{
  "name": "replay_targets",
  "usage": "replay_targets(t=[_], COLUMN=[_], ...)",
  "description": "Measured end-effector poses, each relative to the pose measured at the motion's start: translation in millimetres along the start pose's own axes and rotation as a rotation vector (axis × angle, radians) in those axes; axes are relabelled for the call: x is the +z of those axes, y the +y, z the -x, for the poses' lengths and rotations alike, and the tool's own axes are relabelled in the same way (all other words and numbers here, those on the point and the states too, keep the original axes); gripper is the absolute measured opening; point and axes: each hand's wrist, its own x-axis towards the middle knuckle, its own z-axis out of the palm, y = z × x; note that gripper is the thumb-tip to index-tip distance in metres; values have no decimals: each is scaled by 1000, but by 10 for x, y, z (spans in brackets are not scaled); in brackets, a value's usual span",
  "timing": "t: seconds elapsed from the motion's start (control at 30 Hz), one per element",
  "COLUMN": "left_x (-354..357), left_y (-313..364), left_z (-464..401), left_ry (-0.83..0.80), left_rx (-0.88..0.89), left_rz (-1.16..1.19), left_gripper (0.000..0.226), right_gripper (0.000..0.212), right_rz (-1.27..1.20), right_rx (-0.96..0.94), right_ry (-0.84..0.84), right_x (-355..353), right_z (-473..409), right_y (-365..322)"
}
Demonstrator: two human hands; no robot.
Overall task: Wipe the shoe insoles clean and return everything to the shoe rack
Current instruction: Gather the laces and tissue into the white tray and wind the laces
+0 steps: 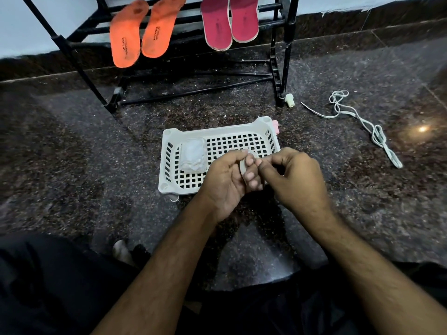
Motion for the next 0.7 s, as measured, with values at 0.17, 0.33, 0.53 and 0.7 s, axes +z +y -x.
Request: replay_targets(t=[0.17,0.33,0.53,0.7], left_x=[-51,-140,-91,-209], left_y=[0,-73,91,-40], left_z=[-65,-371,-900,-1254], left_ry=[72,356,647,738], left_rx=[89,149,278,314], left_rz=[-73,-380,-937,-1121], left_gripper=[21,30,25,16], right_gripper=[26,33,30,35], right_rz=[29,100,370,745], right_rx=[16,12,-85,-209], right_ry=[14,67,132,94], right_x=[-1,119,271,330], right_z=[-80,-360,-731,-947], right_y=[44,105,256,446])
